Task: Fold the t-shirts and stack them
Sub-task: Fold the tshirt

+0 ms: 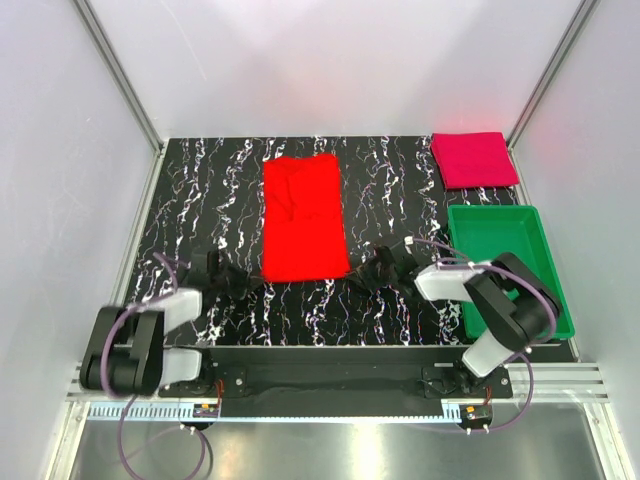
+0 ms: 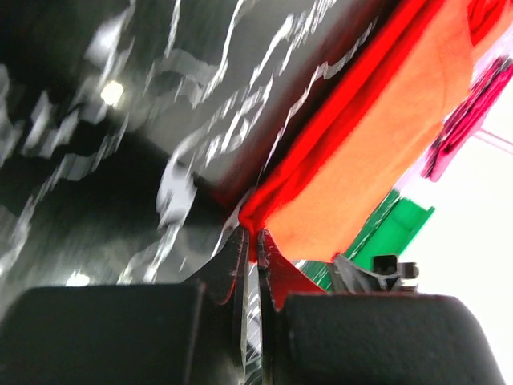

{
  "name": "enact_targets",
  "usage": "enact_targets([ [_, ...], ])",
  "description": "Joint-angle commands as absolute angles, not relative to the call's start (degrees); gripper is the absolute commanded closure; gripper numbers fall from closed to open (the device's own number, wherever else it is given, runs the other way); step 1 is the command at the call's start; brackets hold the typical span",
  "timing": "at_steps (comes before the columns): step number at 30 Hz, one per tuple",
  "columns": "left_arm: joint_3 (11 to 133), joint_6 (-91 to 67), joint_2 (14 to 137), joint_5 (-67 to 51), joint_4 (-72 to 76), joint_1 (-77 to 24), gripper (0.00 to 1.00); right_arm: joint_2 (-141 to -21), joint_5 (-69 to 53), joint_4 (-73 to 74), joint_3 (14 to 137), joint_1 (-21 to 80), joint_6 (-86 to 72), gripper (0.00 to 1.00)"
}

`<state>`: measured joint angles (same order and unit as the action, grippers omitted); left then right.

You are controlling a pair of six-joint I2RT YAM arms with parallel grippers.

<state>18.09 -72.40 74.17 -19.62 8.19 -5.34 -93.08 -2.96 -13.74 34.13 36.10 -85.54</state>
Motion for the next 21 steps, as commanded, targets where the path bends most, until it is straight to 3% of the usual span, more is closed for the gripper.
enact_targets([
  [1, 16.3, -69.9, 64.8, -19.2, -1.7, -6.0, 1.0, -85.7, -3.0, -4.6, 33.8, 37.6, -82.2, 1.0],
  [11, 18.4, -70.8, 52.5, -19.8, -18.5, -14.1, 1.0, -67.7, -0.4, 8.9, 29.4, 49.6, -88.8, 1.0],
  [21, 22.2, -72.3, 30.2, -14.6, -36.2, -18.0, 1.0, -56.5, 3.2, 15.6, 27.0, 55.1, -90.9, 1.0],
])
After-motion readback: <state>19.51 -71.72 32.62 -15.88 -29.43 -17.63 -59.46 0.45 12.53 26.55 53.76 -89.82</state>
